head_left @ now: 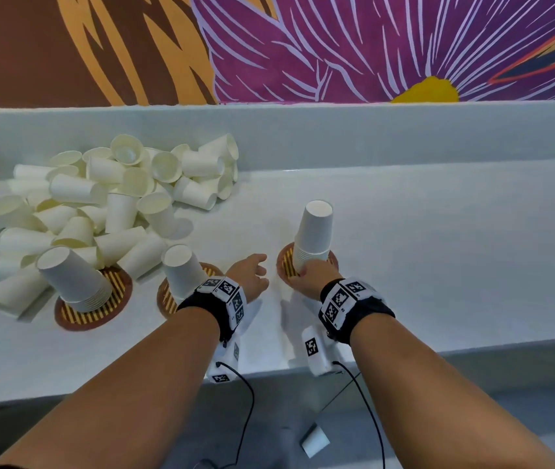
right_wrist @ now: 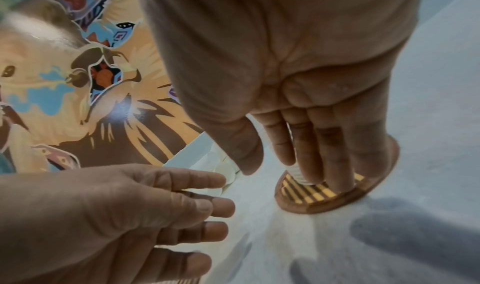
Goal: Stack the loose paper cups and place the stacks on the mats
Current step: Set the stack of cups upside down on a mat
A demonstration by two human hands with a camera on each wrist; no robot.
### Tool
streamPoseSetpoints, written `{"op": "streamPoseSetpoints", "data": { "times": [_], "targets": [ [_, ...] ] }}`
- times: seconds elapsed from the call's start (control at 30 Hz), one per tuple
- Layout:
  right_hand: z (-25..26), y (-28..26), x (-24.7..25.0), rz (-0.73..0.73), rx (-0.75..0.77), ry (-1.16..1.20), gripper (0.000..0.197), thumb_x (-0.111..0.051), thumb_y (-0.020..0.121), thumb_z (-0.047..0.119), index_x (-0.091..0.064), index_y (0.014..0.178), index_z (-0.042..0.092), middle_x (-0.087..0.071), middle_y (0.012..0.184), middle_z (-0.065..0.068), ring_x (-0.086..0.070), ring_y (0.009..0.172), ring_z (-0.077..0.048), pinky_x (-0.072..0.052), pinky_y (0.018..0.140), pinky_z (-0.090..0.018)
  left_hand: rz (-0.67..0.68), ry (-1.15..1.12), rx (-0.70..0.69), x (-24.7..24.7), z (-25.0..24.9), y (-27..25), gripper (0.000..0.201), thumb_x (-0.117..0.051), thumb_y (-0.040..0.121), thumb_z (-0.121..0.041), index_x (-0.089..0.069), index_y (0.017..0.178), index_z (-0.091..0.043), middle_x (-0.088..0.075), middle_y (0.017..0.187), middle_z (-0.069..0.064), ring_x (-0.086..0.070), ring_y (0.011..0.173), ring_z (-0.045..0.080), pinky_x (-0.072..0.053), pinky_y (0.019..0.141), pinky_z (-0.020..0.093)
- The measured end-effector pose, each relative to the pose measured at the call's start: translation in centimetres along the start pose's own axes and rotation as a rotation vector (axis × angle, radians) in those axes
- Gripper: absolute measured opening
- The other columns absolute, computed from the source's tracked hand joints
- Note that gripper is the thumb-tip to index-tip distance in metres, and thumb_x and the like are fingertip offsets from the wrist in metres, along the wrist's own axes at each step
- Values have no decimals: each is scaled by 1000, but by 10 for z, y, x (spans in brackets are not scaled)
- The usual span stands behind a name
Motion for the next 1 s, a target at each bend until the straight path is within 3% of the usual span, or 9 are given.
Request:
{"op": "streamPoseSetpoints", "data": {
  "times": [0.07, 0.13, 0.27, 0.37, 0.47, 0.53, 0.63, 0.8, 1.0],
  "targets": [
    [13, -4, -4, 8, 34, -23, 25, -51, 90, 33, -55, 84, 9, -57, 85, -5, -55, 86, -23, -40, 73, -29, -18, -11, 12, 6, 7, -10, 56, -56, 91, -14, -38, 144, -20, -57, 129, 3, -58, 111, 20, -48, 90, 29],
    [27, -8, -6, 15, 81, -36, 20, -51, 90, 29, -50, 89, 9, -54, 90, -6, -52, 86, -22, -40, 72, -30, -31, -9, 22, 13, 13, -19, 55, -56, 91, -15, -39, 143, -20, -57, 129, 2, -58, 112, 19, -47, 91, 28],
    [50, -12, -18, 27, 142, -46, 39, -51, 92, 30, -53, 122, 7, -57, 124, -9, -54, 113, -26, -44, 92, -34, -24, -33, 62, 22, 34, -34, 54, -57, 91, -16, -40, 142, -19, -58, 126, 3, -57, 111, 19, -48, 92, 30],
    [65, -14, -31, 57, 181, -49, 47, -50, 92, 31, -46, 134, 9, -51, 136, -9, -49, 123, -26, -41, 98, -34, -36, -12, 102, 31, 48, -45, 43, -56, 90, -12, -50, 133, -14, -60, 120, 7, -58, 112, 25, -50, 94, 34],
    [80, -13, -44, 65, 231, -70, 46, -50, 92, 32, -47, 133, 11, -52, 137, -8, -49, 124, -25, -41, 100, -33, -21, 116, 201, 45, 66, -57, 28, -53, 90, -13, -65, 115, -13, -61, 107, 6, -64, 101, 28, -57, 84, 33],
    [92, -13, -52, 70, 271, -89, 45, -50, 94, 30, -49, 134, 11, -50, 139, -8, -47, 126, -24, -38, 101, -31, -23, 149, 278, 56, 83, -62, 26, -50, 89, -16, -67, 108, -8, -65, 105, 8, -67, 92, 26, -59, 79, 36],
    [105, -12, -61, 61, 320, -106, 41, -49, 95, 26, -53, 132, 9, -49, 138, -10, -48, 126, -26, -38, 102, -32, -111, 202, 359, 77, 104, -67, 27, -50, 90, -17, -59, 113, -4, -67, 110, 14, -67, 99, 28, -56, 88, 39],
    [131, -3, -80, 103, 395, -125, 27, -50, 90, 19, -67, 107, 6, -59, 120, -11, -57, 108, -28, -47, 91, -34, -99, 283, 363, 95, 121, -62, 26, -52, 90, -16, -60, 113, -8, -66, 113, 15, -64, 104, 30, -53, 91, 39],
    [135, 14, -103, 133, 394, -265, 28, -50, 90, 22, -65, 113, 13, -64, 117, -9, -59, 107, -29, -50, 91, -38, 1, 416, 287, 91, 123, -39, 50, -58, 89, -18, -46, 138, -18, -57, 131, 10, -55, 118, 27, -45, 94, 32]
  ]
}}
Point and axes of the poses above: each hand's wrist, its own y-axis towards the middle knuckle, its own x-axis out of the back of the hand, z = x × y, the point moved 7 cm from there along y, towards the middle knuckle
